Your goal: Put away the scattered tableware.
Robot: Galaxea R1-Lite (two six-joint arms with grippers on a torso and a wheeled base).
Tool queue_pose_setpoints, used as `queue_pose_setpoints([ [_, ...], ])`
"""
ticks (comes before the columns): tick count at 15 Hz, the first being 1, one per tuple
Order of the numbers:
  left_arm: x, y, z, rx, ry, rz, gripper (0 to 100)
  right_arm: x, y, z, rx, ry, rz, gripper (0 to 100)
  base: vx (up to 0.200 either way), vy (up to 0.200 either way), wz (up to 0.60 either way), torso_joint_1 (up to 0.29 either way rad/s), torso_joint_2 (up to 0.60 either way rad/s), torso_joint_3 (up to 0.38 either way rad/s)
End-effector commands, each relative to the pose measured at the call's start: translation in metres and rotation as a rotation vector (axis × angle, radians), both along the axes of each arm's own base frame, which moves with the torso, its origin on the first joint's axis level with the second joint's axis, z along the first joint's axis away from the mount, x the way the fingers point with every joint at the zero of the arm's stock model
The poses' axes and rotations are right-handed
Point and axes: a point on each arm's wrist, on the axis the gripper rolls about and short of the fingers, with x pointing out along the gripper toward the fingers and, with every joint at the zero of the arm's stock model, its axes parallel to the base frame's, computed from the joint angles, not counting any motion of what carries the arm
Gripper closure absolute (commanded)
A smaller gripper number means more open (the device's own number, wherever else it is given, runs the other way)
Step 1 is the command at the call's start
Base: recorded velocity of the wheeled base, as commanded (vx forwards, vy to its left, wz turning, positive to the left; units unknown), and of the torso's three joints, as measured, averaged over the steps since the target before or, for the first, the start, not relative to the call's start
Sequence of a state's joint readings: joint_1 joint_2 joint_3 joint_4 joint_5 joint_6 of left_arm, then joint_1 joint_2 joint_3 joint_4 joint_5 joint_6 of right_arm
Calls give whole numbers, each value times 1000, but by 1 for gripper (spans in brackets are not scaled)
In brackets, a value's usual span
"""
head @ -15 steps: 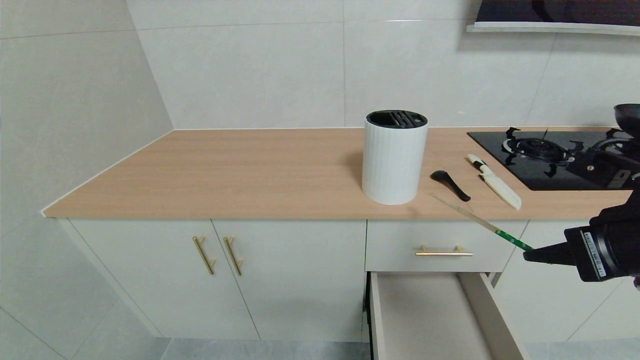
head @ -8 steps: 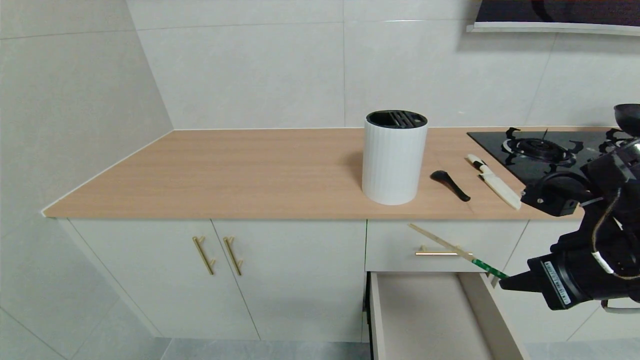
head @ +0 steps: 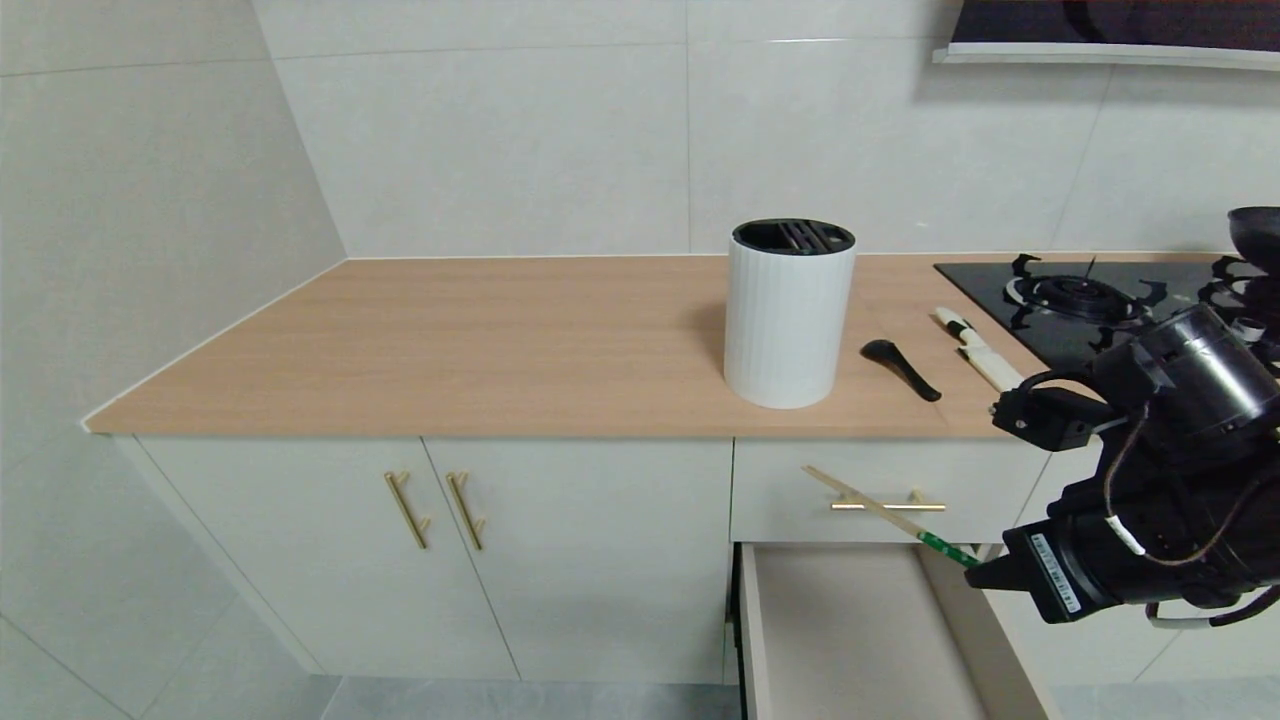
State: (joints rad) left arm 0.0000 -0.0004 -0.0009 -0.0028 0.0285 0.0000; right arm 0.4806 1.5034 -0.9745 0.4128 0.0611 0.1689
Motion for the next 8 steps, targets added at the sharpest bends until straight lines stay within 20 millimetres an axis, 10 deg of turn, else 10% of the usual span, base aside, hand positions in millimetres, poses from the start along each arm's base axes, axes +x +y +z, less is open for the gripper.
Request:
queue_pose_setpoints([
  [1,0,0,0,0,1,1,0,3,1,-6,-10,23,1,100,0,0,0,-124,300,178],
  [8,0,0,0,0,1,1,0,14,6,-19,-43,45,-17,100,0,0,0,-185,466,270],
])
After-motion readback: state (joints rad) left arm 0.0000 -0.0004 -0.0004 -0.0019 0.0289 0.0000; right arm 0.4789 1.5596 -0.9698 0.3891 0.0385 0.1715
